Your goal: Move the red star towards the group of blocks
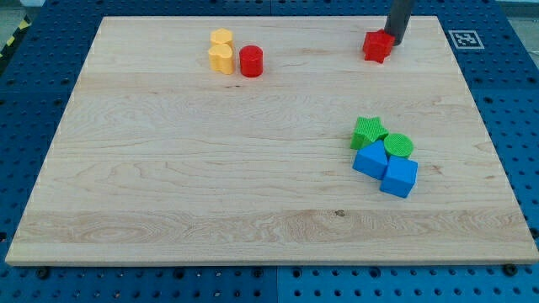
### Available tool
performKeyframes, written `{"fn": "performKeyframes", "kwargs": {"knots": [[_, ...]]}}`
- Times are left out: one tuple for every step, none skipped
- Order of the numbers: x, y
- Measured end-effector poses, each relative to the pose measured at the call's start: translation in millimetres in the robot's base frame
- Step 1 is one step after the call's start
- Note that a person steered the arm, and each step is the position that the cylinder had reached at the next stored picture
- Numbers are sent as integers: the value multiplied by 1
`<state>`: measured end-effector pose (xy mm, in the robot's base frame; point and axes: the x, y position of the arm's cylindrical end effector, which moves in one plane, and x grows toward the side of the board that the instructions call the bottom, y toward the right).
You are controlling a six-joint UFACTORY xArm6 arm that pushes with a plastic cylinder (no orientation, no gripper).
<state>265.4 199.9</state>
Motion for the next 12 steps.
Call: {"fn": "performKeyframes", "kwargs": {"knots": [[7,0],[17,-1],[27,-1],[28,-8],[28,-26],[28,-50],[28,-73],[29,-96],[31,-118],[31,-129],[29,-141],[29,-165]]}}
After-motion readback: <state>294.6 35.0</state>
